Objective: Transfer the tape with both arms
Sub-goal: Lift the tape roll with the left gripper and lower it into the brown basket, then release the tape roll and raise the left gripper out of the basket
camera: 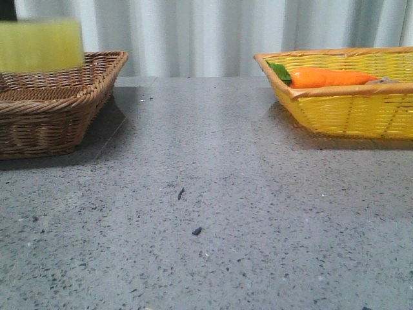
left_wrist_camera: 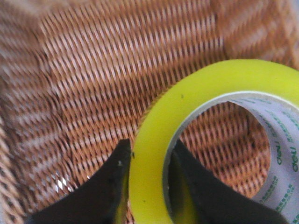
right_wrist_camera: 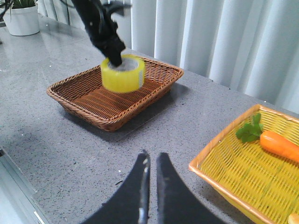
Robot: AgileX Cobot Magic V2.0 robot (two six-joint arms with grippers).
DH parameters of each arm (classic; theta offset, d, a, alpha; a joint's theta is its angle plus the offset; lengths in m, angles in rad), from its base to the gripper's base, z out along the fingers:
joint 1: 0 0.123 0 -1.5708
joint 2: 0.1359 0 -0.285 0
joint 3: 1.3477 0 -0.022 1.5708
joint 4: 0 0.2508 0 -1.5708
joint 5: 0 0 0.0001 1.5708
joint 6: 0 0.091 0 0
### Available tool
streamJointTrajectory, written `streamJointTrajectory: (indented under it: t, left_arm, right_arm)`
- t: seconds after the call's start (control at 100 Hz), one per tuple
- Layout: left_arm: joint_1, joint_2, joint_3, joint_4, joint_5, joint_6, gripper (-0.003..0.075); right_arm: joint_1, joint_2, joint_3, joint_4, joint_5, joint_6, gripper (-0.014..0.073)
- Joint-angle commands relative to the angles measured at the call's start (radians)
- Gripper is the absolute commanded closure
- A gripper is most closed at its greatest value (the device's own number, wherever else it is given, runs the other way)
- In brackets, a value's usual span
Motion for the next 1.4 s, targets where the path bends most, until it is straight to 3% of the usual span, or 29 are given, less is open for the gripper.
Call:
streamJointTrajectory:
  t: [0.0, 0.08, 0.26, 0.3, 0.39, 0.65, 0.89, 1.18, 1.28, 1.39]
  left_arm:
    - [0.002, -0.06, 0.018, -0.018, -0.027, -0.008, 0.0726]
    - [0.002, -0.06, 0.025, -0.012, -0.027, -0.008, 0.0643]
    - [0.002, -0.081, 0.022, 0.003, -0.027, -0.008, 0.032]
    - [0.002, -0.094, 0.022, 0.005, -0.033, -0.008, 0.0285]
    - [0.002, -0.147, 0.022, 0.01, -0.069, -0.008, 0.0282]
    - [-0.083, -0.503, 0.143, -0.004, -0.329, -0.014, 0.0427]
    - [-0.233, -0.914, 0.54, -0.084, -0.583, -0.014, 0.0483]
    - [-0.244, -1.377, 1.022, -0.118, -0.852, -0.014, 0.0533]
    - [-0.244, -1.516, 1.131, -0.116, -0.877, -0.014, 0.0579]
    - [-0.244, -1.577, 1.188, -0.118, -0.788, -0.014, 0.074]
  right_arm:
    - [-0.002, 0.012, -0.023, 0.009, -0.07, -0.001, 0.064]
    - [-0.002, 0.012, -0.023, 0.009, -0.07, -0.001, 0.064]
    - [-0.002, 0.012, -0.023, 0.009, -0.07, -0.001, 0.064]
    - [-0.002, 0.012, -0.023, 0.009, -0.07, -0.001, 0.064]
    - [-0.002, 0.008, -0.023, 0.009, -0.07, -0.001, 0.064]
    - [-0.002, -0.122, 0.084, -0.071, -0.089, -0.001, 0.064]
    - [-0.002, -0.29, 0.237, -0.146, -0.106, -0.001, 0.064]
    - [-0.002, -0.326, 0.257, -0.146, -0.084, -0.001, 0.064]
    - [-0.002, -0.326, 0.257, -0.146, -0.084, -0.001, 0.064]
    - [-0.002, -0.326, 0.257, -0.146, -0.084, -0.001, 0.064]
